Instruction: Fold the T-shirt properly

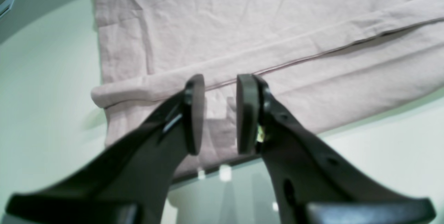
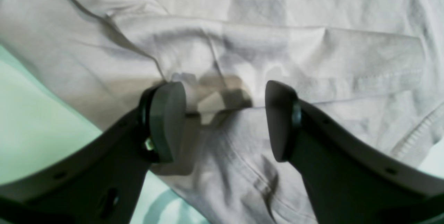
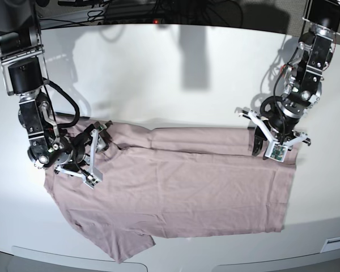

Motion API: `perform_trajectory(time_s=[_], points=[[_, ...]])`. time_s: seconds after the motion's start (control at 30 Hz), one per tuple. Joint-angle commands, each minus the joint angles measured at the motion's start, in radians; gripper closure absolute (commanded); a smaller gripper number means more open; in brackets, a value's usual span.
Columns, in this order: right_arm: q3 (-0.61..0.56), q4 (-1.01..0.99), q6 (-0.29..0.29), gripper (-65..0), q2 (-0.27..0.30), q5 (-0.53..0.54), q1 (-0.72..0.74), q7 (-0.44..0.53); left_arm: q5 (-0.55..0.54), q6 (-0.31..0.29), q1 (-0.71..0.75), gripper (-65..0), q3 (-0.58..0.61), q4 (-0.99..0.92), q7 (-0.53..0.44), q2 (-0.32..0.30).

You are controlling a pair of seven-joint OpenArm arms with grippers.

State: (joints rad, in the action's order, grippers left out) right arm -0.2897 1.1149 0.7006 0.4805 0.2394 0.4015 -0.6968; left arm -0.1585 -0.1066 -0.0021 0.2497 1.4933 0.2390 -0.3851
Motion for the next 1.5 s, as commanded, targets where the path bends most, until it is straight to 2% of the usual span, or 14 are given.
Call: perform_trajectory(time_s=[0.0, 0.1, 0.23, 0.4, 0.57, 0.67, 0.93, 1.07, 1.13, 1.27, 1.4, 1.47], points=[[0.007, 0.017, -0.002, -36.5, 0.013, 0.008, 0.03, 0.013, 0.001, 0.005, -0.014, -15.9, -0.007, 0.016, -0.031, -0.009], [0.007, 0.017, -0.002, -36.5, 0.012, 0.029, 0.03, -0.006, 0.001, 0.005, -0.015, -15.9, -0.007, 0.016, -0.031, -0.009], [0.006, 0.023, -0.002, -36.5, 0.009, 0.162, 0.031, -0.073, 0.001, 0.005, -0.014, -15.9, -0.007, 0.016, -0.03, -0.009], [-0.024, 0.022, -0.002, -36.5, 0.007, 0.055, 0.028, -0.071, 0.0, 0.006, -0.015, -15.9, -0.007, 0.016, -0.031, -0.009], [-0.119, 0.022, -0.002, -36.4, 0.006, -0.083, 0.028, 0.027, 0.0, 0.005, -0.014, -15.9, -0.007, 0.016, -0.031, -0.009], [-0.157, 0.022, -0.002, -36.4, -0.003, -0.141, 0.029, 0.053, 0.0, 0.005, -0.014, -15.9, -0.007, 0.016, -0.03, -0.009], [-0.163, 0.022, -0.002, -36.4, -0.018, -0.241, 0.074, 0.071, 0.001, 0.005, -0.014, -15.9, -0.007, 0.016, -0.031, -0.009], [-0.163, 0.022, -0.002, -36.4, -0.018, -0.248, 0.102, 0.087, 0.001, 0.005, -0.014, -15.9, -0.007, 0.016, -0.03, -0.009], [-0.163, 0.022, -0.002, -32.8, -0.018, -0.248, 0.105, 0.087, 0.001, 0.005, -0.014, -15.9, -0.007, 0.016, -0.03, -0.009], [-0.163, 0.022, -0.002, -18.5, -0.018, -0.248, 0.102, 0.087, 0.0, 0.006, -0.014, -15.9, -0.007, 0.016, -0.03, -0.009], [-0.163, 0.022, -0.002, -11.9, -0.018, -0.248, 0.102, 0.088, 0.001, 0.005, -0.014, -15.9, -0.007, 0.016, -0.03, -0.009], [-0.163, 0.022, -0.002, -4.7, -0.018, -0.248, 0.102, 0.089, 0.001, 0.005, -0.014, -15.9, -0.007, 0.016, -0.03, -0.009]])
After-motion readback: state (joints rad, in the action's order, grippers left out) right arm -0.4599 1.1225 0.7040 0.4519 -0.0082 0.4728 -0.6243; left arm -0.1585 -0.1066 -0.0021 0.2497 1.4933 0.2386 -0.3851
